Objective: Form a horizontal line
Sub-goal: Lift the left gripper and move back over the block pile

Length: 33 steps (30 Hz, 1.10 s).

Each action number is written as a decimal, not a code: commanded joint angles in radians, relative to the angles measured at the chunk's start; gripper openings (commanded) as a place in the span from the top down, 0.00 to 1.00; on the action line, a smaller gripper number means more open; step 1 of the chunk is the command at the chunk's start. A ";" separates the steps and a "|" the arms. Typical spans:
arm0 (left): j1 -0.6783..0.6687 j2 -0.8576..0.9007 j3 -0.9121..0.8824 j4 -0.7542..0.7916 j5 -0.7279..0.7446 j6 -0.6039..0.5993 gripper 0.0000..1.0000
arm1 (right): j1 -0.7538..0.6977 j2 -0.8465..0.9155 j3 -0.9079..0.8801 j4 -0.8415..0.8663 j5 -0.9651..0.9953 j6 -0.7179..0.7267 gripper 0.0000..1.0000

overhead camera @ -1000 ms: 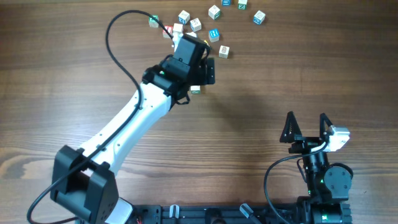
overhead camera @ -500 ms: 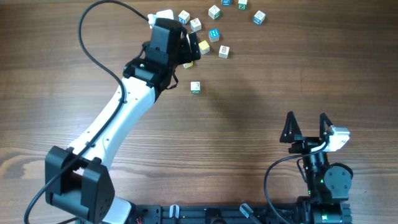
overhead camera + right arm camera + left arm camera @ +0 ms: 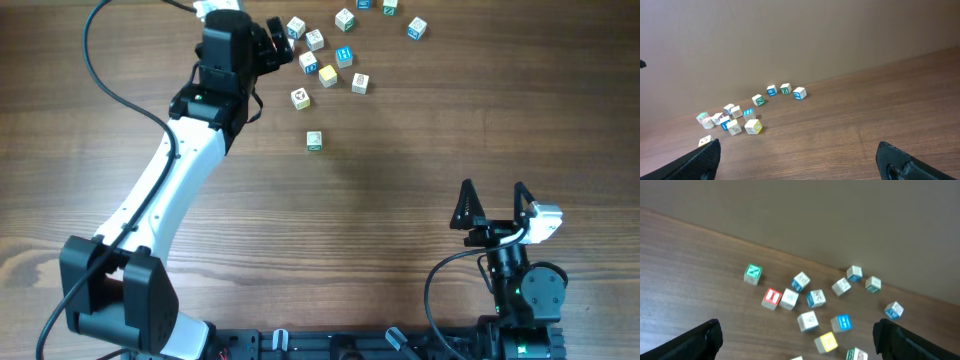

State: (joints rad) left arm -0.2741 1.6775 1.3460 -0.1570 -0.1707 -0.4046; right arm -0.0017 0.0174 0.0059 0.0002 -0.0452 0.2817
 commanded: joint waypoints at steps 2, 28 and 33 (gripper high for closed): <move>0.006 0.047 -0.004 0.061 0.032 0.008 0.00 | -0.005 -0.007 -0.001 0.002 -0.013 -0.017 0.00; 0.008 0.408 -0.004 0.365 0.043 0.008 0.04 | -0.005 -0.007 -0.001 0.002 -0.013 -0.017 0.00; 0.008 0.468 -0.004 0.401 0.084 0.003 0.06 | -0.005 -0.007 -0.001 0.002 -0.013 -0.017 0.00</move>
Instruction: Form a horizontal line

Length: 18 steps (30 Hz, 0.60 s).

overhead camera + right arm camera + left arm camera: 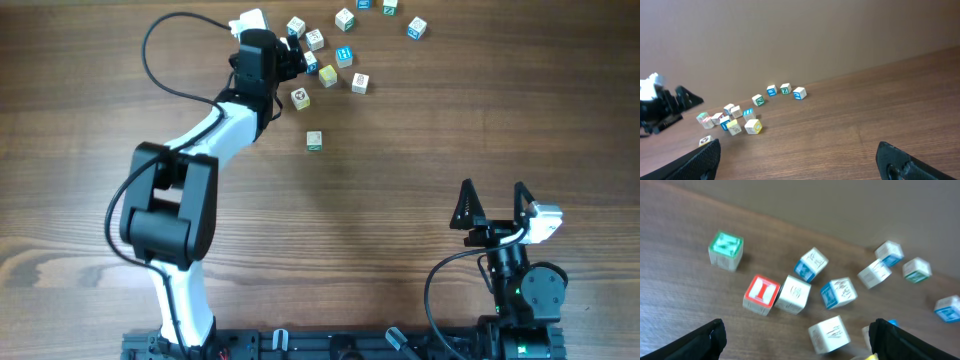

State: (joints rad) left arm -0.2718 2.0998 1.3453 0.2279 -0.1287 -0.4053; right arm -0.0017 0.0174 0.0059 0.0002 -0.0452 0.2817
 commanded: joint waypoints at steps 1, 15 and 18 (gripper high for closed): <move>0.005 0.052 -0.003 0.016 0.061 0.004 0.06 | -0.005 -0.007 -0.001 0.002 -0.013 -0.017 0.00; -0.035 0.055 -0.003 -0.031 0.094 -0.017 0.07 | -0.005 -0.007 -0.001 0.002 -0.013 -0.017 0.00; -0.054 0.055 -0.003 0.015 0.094 0.039 0.06 | -0.005 -0.007 -0.001 0.002 -0.013 -0.017 0.00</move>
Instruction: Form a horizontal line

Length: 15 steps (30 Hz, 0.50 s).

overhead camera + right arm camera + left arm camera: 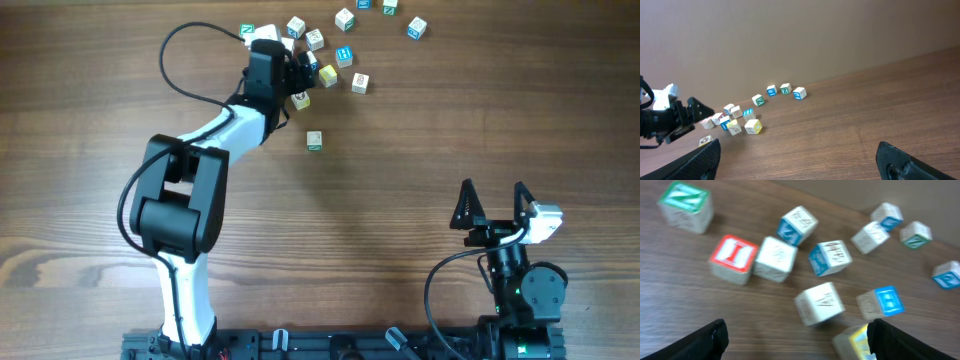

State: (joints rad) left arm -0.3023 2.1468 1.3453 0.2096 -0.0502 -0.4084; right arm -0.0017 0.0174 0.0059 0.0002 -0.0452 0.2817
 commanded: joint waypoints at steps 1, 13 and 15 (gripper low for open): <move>-0.028 0.008 -0.003 0.042 0.015 0.063 0.05 | -0.005 -0.007 -0.001 0.002 -0.013 -0.017 0.00; -0.045 0.009 -0.003 0.147 -0.037 0.095 0.02 | -0.005 -0.007 -0.001 0.002 -0.013 -0.017 0.00; -0.051 0.009 -0.003 0.146 -0.037 0.095 0.02 | -0.005 -0.007 -0.001 0.002 -0.013 -0.017 0.00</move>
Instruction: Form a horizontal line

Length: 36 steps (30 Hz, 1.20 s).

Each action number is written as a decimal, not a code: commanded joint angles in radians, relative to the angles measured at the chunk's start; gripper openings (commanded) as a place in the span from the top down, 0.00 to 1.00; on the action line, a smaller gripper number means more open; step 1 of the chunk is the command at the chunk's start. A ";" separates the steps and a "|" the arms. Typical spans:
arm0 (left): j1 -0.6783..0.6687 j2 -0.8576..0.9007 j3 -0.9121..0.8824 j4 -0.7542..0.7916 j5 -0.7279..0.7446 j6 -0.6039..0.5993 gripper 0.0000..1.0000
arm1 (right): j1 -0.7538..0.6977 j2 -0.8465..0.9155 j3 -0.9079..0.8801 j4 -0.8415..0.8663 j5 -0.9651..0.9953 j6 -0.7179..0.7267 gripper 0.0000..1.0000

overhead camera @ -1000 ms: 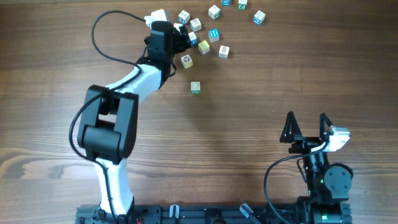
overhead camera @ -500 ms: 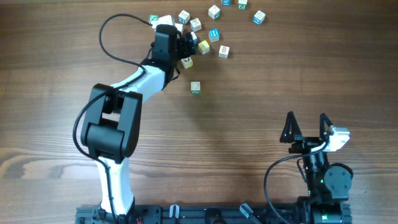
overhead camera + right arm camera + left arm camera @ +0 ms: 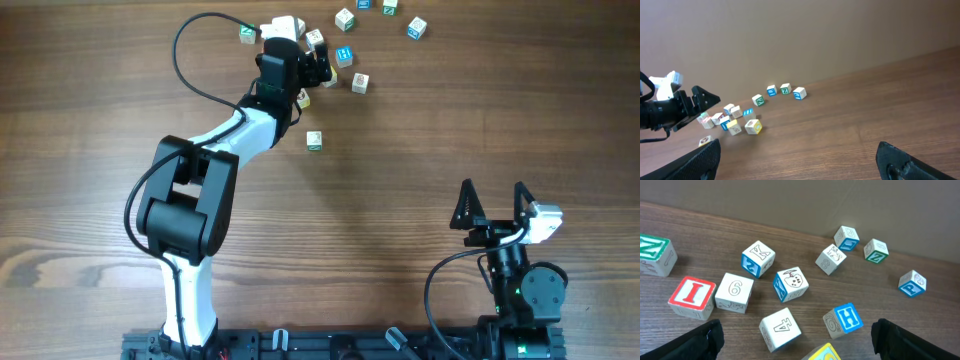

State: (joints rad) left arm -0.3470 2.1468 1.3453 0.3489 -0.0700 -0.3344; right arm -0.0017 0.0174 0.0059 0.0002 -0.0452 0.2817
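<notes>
Several lettered wooden cubes lie scattered at the table's far edge. In the left wrist view I see a green N cube (image 3: 655, 255), a red I cube (image 3: 691, 297), a 6 cube (image 3: 734, 292), a 4 cube (image 3: 780, 327), a blue H cube (image 3: 842, 320) and a yellow cube (image 3: 822, 352). My left gripper (image 3: 318, 62) (image 3: 800, 342) hangs open over the cluster's left part, holding nothing. One cube (image 3: 314, 140) sits alone nearer the middle. My right gripper (image 3: 493, 205) (image 3: 800, 165) rests open at the near right, far from the cubes.
More cubes (image 3: 416, 27) lie to the right along the far edge, in the right wrist view as a short row (image 3: 785, 90). The left arm's white links (image 3: 230, 140) cross the left half of the table. The wood tabletop (image 3: 450, 120) stretches between the cluster and the right gripper.
My left gripper has shifted a little to the right over the cluster and sits farther from the cubes, so more of them show in its view. It stays open. No cube has moved.
My left gripper was open above the cluster's left edge, with the cubes small in its view. Then it was closer over the I, 6 and K cubes, then closer still by the 4 cube. Now it is slightly farther back, empty. The right arm never moved.
</notes>
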 commanded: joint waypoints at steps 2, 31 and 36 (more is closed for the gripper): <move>-0.016 0.009 -0.003 0.006 -0.017 0.021 0.02 | -0.005 -0.007 -0.001 0.002 -0.013 -0.017 0.00; -0.062 0.019 -0.003 0.001 -0.017 0.013 0.03 | -0.005 -0.007 -0.001 0.002 -0.013 -0.017 0.00; -0.062 0.058 0.004 0.009 -0.016 0.012 0.04 | -0.005 -0.007 -0.001 0.002 -0.013 -0.017 0.00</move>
State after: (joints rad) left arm -0.4068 2.1548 1.3457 0.3534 -0.0776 -0.3340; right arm -0.0017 0.0174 0.0059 0.0002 -0.0452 0.2817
